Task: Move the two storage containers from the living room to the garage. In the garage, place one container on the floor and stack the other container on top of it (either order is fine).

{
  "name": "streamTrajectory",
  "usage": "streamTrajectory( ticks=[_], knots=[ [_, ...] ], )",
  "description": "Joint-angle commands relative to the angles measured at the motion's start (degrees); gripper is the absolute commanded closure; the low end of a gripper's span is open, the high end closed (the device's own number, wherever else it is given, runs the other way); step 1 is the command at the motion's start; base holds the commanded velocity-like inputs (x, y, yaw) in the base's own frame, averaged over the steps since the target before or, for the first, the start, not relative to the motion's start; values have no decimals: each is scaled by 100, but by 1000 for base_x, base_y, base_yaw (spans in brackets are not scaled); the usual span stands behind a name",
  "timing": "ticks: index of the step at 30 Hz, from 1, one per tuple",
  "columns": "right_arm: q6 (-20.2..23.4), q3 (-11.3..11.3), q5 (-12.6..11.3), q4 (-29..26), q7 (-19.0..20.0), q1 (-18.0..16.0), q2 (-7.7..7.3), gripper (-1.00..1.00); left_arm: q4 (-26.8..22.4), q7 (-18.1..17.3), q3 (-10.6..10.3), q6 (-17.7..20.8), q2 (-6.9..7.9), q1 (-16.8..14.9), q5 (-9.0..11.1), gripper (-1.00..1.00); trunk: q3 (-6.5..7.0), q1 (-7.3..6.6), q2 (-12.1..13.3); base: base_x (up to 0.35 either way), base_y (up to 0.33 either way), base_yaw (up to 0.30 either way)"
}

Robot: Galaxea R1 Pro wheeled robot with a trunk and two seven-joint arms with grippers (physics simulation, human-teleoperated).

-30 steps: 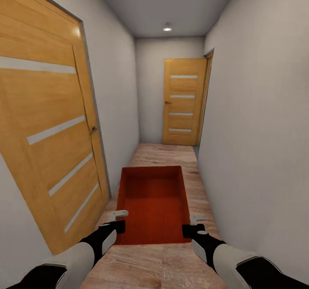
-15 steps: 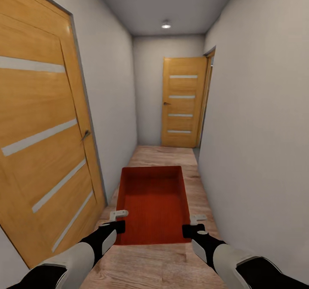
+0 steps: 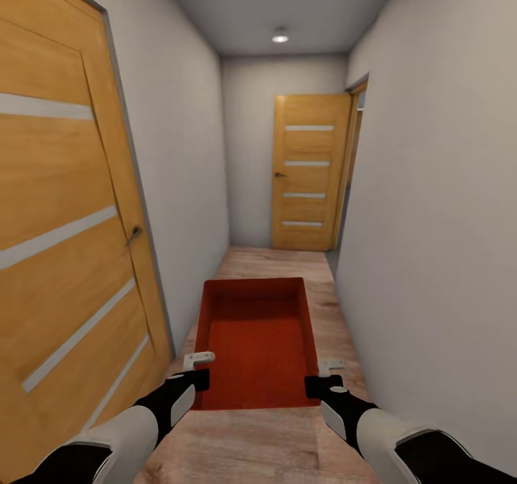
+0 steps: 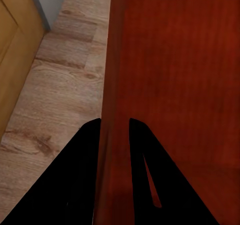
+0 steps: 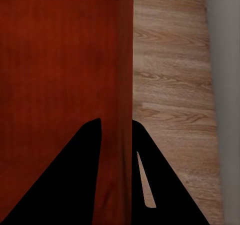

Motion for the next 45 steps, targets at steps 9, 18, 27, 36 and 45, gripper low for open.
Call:
streamTrajectory(
  ticks=[9,18,27,36,45],
  knots=[
    [-10,-148,-25,14,72,0,4,100,-30,245,199,-200,203,-2,-68,100,-2,5,-4,324,86,-2],
    [20,-141,-21,16,72,0,8,100,-30,244,199,-200,203,-2,-67,100,-2,5,-4,324,88,-171],
    [14,-141,-24,16,72,0,8,100,-32,245,199,-200,203,-2,-69,100,-2,5,-4,324,88,-236],
    [-2,-141,-21,16,72,0,8,100,-33,245,199,-200,203,-2,-67,100,-2,5,-4,324,88,-149],
    [-3,-142,-21,16,72,0,8,100,-30,245,199,-200,203,-2,-68,100,-2,5,-4,324,88,-5]
  ],
)
